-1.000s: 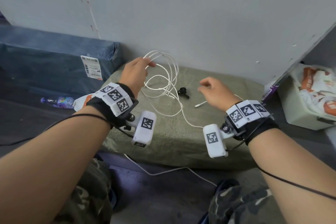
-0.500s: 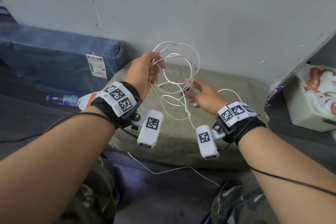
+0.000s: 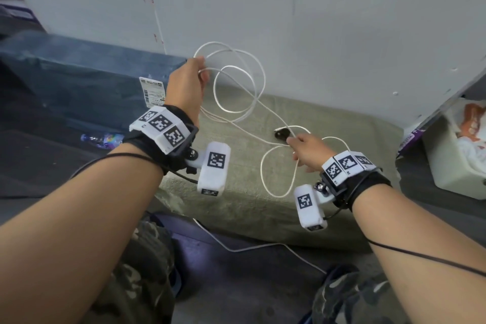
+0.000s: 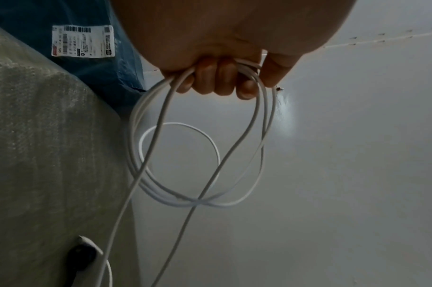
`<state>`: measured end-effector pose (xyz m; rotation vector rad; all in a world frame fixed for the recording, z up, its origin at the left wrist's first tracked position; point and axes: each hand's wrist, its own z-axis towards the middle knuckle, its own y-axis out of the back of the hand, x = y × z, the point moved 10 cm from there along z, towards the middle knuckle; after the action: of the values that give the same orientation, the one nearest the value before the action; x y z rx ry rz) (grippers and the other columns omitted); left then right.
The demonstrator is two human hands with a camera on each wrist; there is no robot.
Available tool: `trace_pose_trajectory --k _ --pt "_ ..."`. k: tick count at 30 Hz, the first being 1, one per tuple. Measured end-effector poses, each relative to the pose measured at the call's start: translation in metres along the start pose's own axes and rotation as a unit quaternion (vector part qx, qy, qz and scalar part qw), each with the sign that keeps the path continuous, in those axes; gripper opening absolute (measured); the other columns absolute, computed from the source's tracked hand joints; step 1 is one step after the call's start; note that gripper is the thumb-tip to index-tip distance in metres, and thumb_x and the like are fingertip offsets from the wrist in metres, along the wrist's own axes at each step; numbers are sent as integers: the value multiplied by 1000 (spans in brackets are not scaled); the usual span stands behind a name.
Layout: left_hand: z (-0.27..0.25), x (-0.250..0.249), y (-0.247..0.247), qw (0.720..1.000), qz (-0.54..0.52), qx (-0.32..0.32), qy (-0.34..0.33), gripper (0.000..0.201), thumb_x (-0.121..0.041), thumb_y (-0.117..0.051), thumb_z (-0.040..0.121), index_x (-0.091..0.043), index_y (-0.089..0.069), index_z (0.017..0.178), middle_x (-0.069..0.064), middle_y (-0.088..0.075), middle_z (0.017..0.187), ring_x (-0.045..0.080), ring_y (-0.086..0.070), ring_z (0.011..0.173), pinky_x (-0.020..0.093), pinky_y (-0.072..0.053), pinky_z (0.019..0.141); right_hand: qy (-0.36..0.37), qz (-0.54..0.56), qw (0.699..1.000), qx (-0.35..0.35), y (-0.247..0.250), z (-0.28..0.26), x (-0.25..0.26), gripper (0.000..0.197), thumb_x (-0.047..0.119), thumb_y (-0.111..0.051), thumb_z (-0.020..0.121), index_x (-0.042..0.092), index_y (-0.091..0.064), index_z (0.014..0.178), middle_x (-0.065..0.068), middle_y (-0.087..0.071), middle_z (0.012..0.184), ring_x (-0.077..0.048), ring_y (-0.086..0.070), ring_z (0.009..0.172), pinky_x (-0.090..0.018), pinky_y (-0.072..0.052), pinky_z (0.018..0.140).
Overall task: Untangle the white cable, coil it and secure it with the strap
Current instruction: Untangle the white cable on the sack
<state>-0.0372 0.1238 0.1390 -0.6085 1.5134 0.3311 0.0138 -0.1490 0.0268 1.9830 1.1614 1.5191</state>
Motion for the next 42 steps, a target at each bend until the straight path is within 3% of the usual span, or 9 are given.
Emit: trace_pose_trajectory --k 4,10,13,16,19,23,31,38,42 --pt "5 1 11 979 202 -24 -21 32 -26 -43 92 -19 -56 63 -4 -47 61 13 -41 58 27 -32 56 -7 96 993 -71 20 4 -4 28 26 -43 96 12 -49 72 -9 -56 66 -29 -60 63 -47 -55 74" --pt "10 39 2 932 355 48 51 39 -34 -45 83 -14 -60 112 17 -62 116 32 -57 102 39 -43 94 73 192 966 -160 50 -7 22 12 12 -55 91 15 -56 79 -1 -56 70 -10 -58 50 -20 -46 51" --pt "2 51 -3 897 429 65 81 65 -47 -48 73 -34 -43 136 19 -35 146 39 -37 130 49 -30 111 116 182 959 -181 58 -19 38 11 8 -56 87 15 -64 90 1 -62 83 -18 -58 72 -26 -48 63" --pt "-12 36 -29 899 425 109 -24 70 -37 -53 79 -38 -29 145 4 -21 156 29 -20 142 47 -18 117 157 157 966 -131 48 -28 57 24 2 -51 89 13 -64 106 4 -62 94 -21 -62 74 -33 -56 64" --pt "-38 32 -75 854 436 231 -166 69 -42 -53 76 -31 -39 142 1 -39 150 23 -33 139 49 -27 114 218 73 972 -43 22 -35 76 44 -5 -47 87 18 -56 123 6 -60 109 4 -50 59 -10 -41 51" --pt "-49 54 -90 796 505 287 -173 39 -52 -46 86 -33 -61 116 -5 -66 113 21 -58 110 47 -42 98 266 28 963 -10 7 -44 89 54 -9 -43 84 20 -52 129 3 -56 130 15 -54 67 -3 -36 59" --pt "-40 55 -85 790 529 271 -150 30 -40 -52 92 -27 -56 66 2 -61 75 27 -58 84 38 -47 83 210 -4 971 -113 29 -40 73 64 -4 -52 84 19 -33 141 -8 -26 135 -8 -43 97 -12 -31 89" --pt "-39 61 -85 801 520 270 -119 12 -27 -52 94 -19 -60 92 1 -60 89 21 -56 84 27 -38 72 174 6 976 -132 37 -37 63 8 19 -60 88 14 -62 95 -9 -69 87 -27 -66 78 -43 -54 77" --pt "-39 61 -81 819 512 235 -110 46 -24 -62 86 -22 -43 128 9 -47 129 24 -57 102 30 -43 85 218 22 971 -95 34 -51 72 27 18 -52 94 27 -61 118 -4 -69 84 -28 -67 74 -41 -57 68"
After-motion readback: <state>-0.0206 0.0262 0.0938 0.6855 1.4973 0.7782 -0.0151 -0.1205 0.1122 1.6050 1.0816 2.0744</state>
